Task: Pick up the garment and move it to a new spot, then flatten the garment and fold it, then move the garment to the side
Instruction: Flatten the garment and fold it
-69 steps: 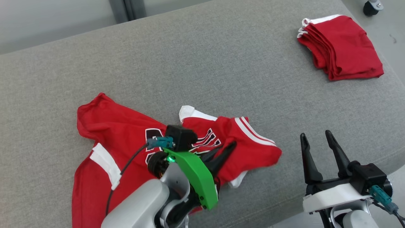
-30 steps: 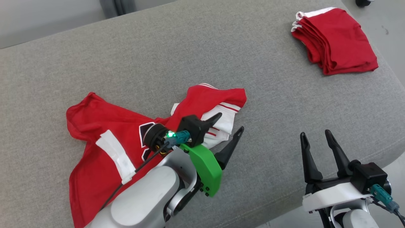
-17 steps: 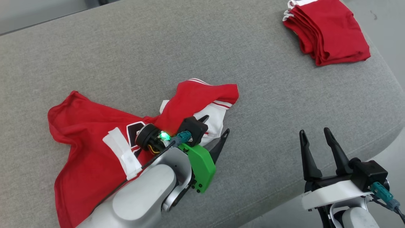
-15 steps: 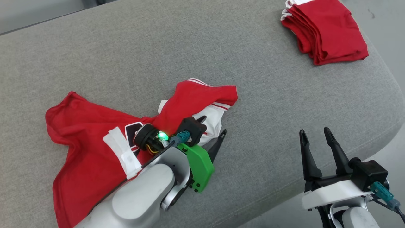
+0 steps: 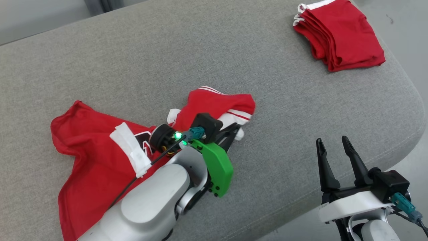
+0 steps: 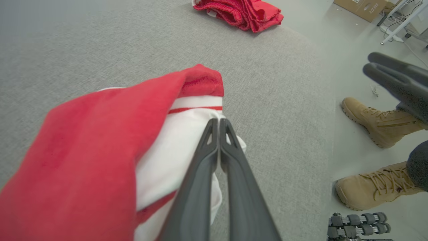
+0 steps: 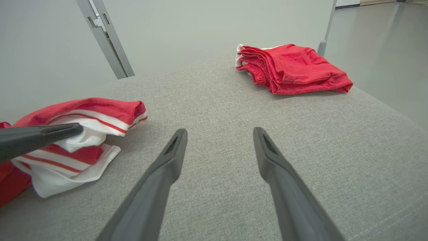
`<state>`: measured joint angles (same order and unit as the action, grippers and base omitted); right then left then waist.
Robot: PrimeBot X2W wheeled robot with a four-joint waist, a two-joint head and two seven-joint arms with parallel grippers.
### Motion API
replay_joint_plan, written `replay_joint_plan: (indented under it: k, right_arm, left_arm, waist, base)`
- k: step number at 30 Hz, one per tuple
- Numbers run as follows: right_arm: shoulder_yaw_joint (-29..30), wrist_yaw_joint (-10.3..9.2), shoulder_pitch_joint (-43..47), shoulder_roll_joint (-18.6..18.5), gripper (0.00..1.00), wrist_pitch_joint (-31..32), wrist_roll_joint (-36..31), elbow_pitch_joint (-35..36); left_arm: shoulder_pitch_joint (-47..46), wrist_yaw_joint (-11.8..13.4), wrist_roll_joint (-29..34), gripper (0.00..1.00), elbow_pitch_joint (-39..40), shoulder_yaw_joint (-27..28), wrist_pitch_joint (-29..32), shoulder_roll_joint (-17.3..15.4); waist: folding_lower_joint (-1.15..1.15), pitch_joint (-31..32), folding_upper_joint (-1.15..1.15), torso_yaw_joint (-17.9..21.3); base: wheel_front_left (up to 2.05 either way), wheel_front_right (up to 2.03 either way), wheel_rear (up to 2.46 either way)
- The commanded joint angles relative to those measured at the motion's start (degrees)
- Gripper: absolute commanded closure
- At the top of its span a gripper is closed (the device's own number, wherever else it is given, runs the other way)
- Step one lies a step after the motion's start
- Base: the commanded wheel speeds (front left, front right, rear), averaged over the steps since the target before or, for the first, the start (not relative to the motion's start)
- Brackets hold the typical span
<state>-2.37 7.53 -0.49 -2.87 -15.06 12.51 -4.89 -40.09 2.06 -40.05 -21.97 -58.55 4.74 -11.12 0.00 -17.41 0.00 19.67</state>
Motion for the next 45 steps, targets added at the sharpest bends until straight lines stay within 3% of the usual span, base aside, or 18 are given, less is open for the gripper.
replay_joint_plan:
  k: [1,7,12,14,15,17,23,25,34,45]
  right_arm:
    - [0.04,-0.09,0.46,-0.04,0.00,-0.14,-0.19,-0.10]
    - [-0.41,-0.09,0.85,-0.04,0.00,-0.14,-0.09,-0.38]
    - [-1.06,-0.09,0.31,-0.04,0.00,-0.14,0.48,-0.29]
    - [-1.26,-0.09,0.10,-0.03,0.00,-0.14,0.66,-0.42]
    - [-1.25,-0.09,-0.07,-0.03,0.00,-0.14,0.87,-0.45]
    - [-1.31,-0.09,-0.20,-0.04,0.00,-0.14,1.08,-0.58]
    - [-0.68,-0.09,-0.22,-0.04,0.00,-0.14,1.44,-0.72]
    - [-0.10,-0.09,0.38,-0.04,0.00,-0.14,1.25,-0.85]
    - [0.58,-0.09,0.57,-0.04,0.00,-0.14,0.14,-0.36]
    - [-0.16,-0.09,-0.58,-0.05,0.00,-0.14,-0.63,-0.36]
  left_arm:
    - [0.38,-0.89,-1.78,1.00,1.78,0.40,1.01,0.68]
    - [2.98,-3.21,-13.69,1.00,11.30,2.54,9.71,3.46]
    - [5.57,-0.29,-23.02,1.00,14.57,4.24,16.65,5.33]
    - [5.56,1.03,-23.32,0.96,13.66,4.63,16.60,5.72]
    - [6.03,1.76,-23.25,0.56,12.71,4.87,15.62,6.14]
    - [7.23,2.56,-23.75,0.00,10.97,5.16,13.42,7.04]
    - [7.87,0.34,-24.30,0.00,10.13,3.62,8.58,8.02]
    - [6.12,0.23,-21.51,0.00,10.77,3.27,6.90,7.40]
    - [-0.83,5.65,-5.07,0.00,7.66,0.75,3.70,-4.42]
    - [-2.41,-1.77,-6.02,0.00,-3.54,-5.38,11.71,-3.82]
  waist:
    - [0.00,0.72,0.00,-0.09]
    - [0.00,1.83,0.00,0.15]
    - [0.00,1.24,0.00,1.16]
    - [0.00,0.58,0.00,1.72]
    - [0.00,0.26,0.00,2.01]
    - [0.00,-0.28,0.00,2.52]
    - [0.00,-0.83,0.00,2.95]
    - [0.00,-0.34,0.00,2.49]
    - [0.00,1.26,0.00,-0.32]
    - [0.00,-0.31,0.00,0.19]
  base:
    - [0.00,0.00,0.00]
    - [0.00,0.00,0.00]
    - [0.00,0.00,0.00]
    - [0.00,0.00,0.00]
    - [0.00,0.00,0.00]
    - [0.00,0.00,0.00]
    - [0.00,0.00,0.00]
    - [0.00,0.00,0.00]
    - [0.00,0.00,0.00]
    - [0.00,0.00,0.00]
